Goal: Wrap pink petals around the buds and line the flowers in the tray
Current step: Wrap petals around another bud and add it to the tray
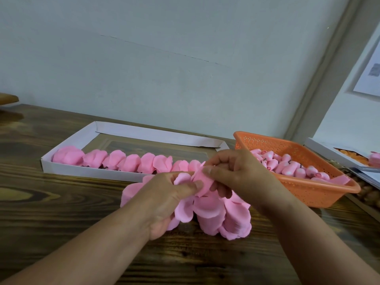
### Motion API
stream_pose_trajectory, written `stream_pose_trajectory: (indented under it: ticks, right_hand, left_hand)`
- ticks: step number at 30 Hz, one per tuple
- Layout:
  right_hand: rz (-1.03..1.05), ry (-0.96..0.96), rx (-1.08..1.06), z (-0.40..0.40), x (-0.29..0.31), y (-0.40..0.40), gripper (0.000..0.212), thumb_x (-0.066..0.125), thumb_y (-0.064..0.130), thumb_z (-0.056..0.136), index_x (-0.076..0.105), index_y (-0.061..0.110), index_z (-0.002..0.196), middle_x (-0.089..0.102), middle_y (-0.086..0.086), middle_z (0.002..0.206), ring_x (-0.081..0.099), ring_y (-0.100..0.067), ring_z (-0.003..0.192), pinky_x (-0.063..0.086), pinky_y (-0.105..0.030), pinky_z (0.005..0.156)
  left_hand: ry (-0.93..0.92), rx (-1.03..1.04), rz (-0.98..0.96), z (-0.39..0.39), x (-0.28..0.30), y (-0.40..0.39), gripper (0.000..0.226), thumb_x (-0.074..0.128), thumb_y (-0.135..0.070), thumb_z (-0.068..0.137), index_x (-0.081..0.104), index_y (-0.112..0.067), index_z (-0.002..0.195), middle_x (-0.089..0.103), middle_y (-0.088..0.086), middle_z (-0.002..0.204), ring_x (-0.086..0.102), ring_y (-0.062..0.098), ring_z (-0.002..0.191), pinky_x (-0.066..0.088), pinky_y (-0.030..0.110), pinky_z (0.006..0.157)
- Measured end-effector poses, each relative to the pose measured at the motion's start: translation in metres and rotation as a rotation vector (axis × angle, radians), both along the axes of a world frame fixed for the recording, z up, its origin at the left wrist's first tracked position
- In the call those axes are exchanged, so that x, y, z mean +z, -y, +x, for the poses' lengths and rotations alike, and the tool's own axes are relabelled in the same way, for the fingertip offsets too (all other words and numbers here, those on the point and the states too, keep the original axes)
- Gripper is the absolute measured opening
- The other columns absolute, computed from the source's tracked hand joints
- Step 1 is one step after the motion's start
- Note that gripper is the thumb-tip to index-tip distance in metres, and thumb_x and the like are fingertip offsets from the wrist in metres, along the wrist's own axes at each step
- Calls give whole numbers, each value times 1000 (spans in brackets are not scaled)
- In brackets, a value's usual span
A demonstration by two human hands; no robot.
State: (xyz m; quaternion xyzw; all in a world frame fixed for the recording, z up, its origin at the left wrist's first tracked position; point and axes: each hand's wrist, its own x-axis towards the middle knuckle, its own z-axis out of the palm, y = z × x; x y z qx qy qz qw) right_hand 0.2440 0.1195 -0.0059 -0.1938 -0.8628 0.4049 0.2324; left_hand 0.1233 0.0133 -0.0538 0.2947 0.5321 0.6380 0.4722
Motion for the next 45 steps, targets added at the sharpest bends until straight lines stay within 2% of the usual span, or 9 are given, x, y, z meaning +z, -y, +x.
stream_pose_trajectory:
  ticks: [5, 9, 13, 17, 20, 27, 35, 42, 45]
  right_hand:
    - [-62, -170, -128, 9, 2, -15, 27, 59, 29, 90, 66, 4, 85, 62, -3, 58, 51, -13, 47, 40, -25, 46]
    - [77, 95, 62, 16, 2, -12, 36, 76, 46, 67, 68, 27, 97, 61, 10, 70, 51, -11, 63, 44, -25, 59]
    - [100, 113, 192, 15, 2, -7, 29, 76, 29, 72, 70, 13, 95, 66, -19, 80, 54, -24, 66, 44, -38, 59]
    - [15, 64, 157, 14, -1, -2, 13, 71, 13, 79, 69, 4, 88, 64, -22, 70, 56, -18, 60, 46, -28, 55]
    - [28, -14, 36, 12, -8, 0, 5, 69, 3, 81, 65, 4, 77, 60, -16, 57, 56, -17, 51, 46, -28, 49]
    - [-69, -152, -144, 8, -22, 0, 17, 65, 0, 83, 61, 8, 69, 60, 0, 45, 55, -8, 42, 43, -17, 42]
    - [132, -99, -47, 8, -23, 4, 19, 67, 7, 84, 64, 22, 73, 63, -15, 62, 61, -31, 57, 51, -36, 51]
    - [168, -147, -22, 10, -25, 10, 13, 67, 7, 83, 66, 16, 74, 60, -18, 63, 54, -39, 59, 45, -42, 49]
    - [272, -59, 30, 12, -21, 13, 11, 66, 9, 85, 68, 17, 78, 59, -9, 66, 52, -29, 57, 43, -39, 53]
  left_hand:
    - [86, -19, -11, -1, 3, 2, 19, 66, -11, 84, 70, -4, 102, 74, 10, 88, 68, 15, 71, 48, 19, 47]
    - [111, -73, -4, 1, 8, 5, 5, 64, -6, 87, 67, -1, 87, 66, 5, 63, 57, 8, 41, 37, 15, 32]
    - [90, -125, -5, 2, 8, 6, 14, 64, -6, 86, 68, 1, 98, 69, 4, 67, 62, 8, 49, 41, 14, 37]
    - [52, -140, -20, 0, 5, 5, 29, 69, -10, 80, 69, -3, 108, 74, 12, 99, 70, 19, 86, 53, 23, 61]
    - [53, -123, 1, -2, 4, 4, 39, 69, -15, 72, 68, -7, 110, 74, 10, 101, 71, 20, 91, 53, 25, 64]
    - [28, 75, -7, 5, -1, -2, 16, 54, -8, 95, 65, -2, 105, 75, 10, 96, 73, 20, 86, 57, 25, 64]
    - [8, 224, -51, 4, 1, -5, 22, 47, -15, 99, 59, 2, 99, 53, 13, 71, 46, 8, 26, 32, 16, 28]
    - [48, 274, -58, 2, 1, -4, 22, 45, -15, 100, 58, 2, 95, 56, 16, 70, 49, 12, 29, 35, 19, 29]
    - [23, 286, -49, 2, 0, -5, 18, 48, -14, 98, 62, -3, 92, 67, 17, 85, 68, 20, 57, 51, 27, 44]
